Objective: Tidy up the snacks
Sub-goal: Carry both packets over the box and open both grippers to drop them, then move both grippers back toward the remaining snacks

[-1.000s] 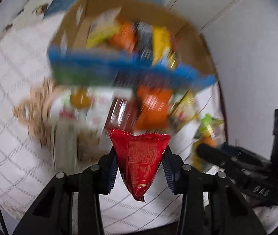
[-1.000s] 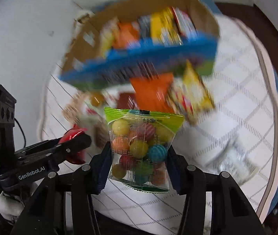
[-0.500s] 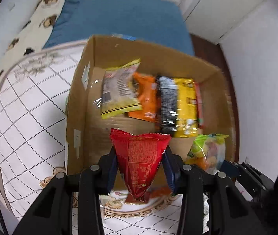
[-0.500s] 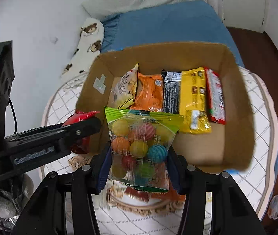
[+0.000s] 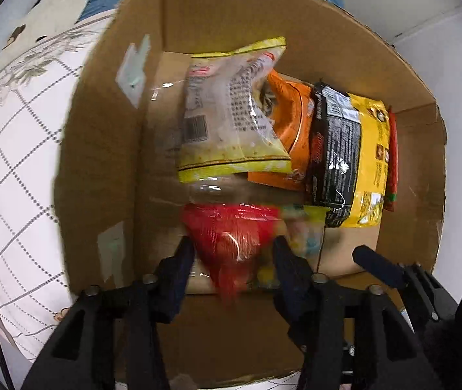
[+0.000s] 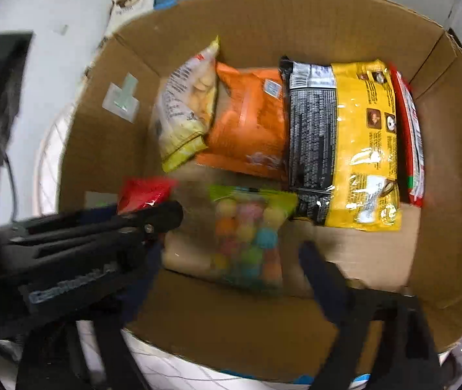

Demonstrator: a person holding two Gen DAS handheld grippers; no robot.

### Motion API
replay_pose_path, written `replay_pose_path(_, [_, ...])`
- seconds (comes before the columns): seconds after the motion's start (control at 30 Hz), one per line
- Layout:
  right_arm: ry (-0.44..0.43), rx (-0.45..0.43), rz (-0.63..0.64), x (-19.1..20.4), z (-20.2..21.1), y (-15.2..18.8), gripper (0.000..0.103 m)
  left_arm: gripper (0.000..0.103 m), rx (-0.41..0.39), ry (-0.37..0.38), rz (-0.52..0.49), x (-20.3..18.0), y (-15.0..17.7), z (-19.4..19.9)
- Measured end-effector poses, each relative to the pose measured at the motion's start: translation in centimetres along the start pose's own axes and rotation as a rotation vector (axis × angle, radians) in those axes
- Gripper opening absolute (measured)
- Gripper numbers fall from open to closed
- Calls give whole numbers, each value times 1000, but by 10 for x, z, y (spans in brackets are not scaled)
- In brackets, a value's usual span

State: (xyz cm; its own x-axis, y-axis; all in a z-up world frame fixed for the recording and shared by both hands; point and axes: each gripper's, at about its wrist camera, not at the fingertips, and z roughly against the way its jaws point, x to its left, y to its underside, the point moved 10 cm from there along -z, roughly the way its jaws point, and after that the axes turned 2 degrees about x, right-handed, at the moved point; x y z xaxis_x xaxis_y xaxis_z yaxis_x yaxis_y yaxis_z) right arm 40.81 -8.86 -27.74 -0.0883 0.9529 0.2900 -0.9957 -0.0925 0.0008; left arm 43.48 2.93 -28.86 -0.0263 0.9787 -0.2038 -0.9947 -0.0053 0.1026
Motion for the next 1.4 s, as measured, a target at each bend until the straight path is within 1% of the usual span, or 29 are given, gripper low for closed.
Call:
replay_pose_path(0.03, [12,4,0,-3,-2,0,95,61,-6,4,-6,-2,0,0])
replay_pose_path(0.1, [19,7,-12,-8,-2,0,98,62,-18,-12,-15,-4,2,0])
replay_pose_path(0.17, [35,-1,-18,-14,1,-1,98,64,-26,-33,-29,-4,3,1])
replay_pose_path(0.2, [44,-6,-19,-18,3,-1,98,70,-35,-46,-36,-4,4,2])
replay_pose_path(0.4, [87,-42,-25,-39,19,6,98,75,-99,-76,-51,-7,12,20])
replay_pose_path(0.47, [108,-64,-27,-47,28,9,98,75,-131,-85,-54,-8,16,29])
replay_pose_path(0.6, [120,-120,-42,-56,50,14,98,75,-211,-103,-59,-10,24,53])
replay_pose_path(0.73, [141,-201,-49,-59,77,23,98,76,-341,-145,-67,-10,33,86])
replay_pose_path(0.87, [166,-282,-38,-55,107,33,98,76,-443,-163,-76,-9,42,113])
replay_pose_path(0.97, [173,-341,-30,-52,130,43,98,76,-503,-175,-92,-13,53,131])
replay_pose_path(1.1, [202,-425,-19,-46,160,62,98,76,-564,-173,-104,-18,69,149])
replay_pose_path(1.23, [192,-477,-23,-40,182,82,98,76,-636,-175,-122,-26,90,171])
replay_pose_path(1.4, [184,-540,-21,-30,209,102,98,76,-684,-159,-139,-34,111,188])
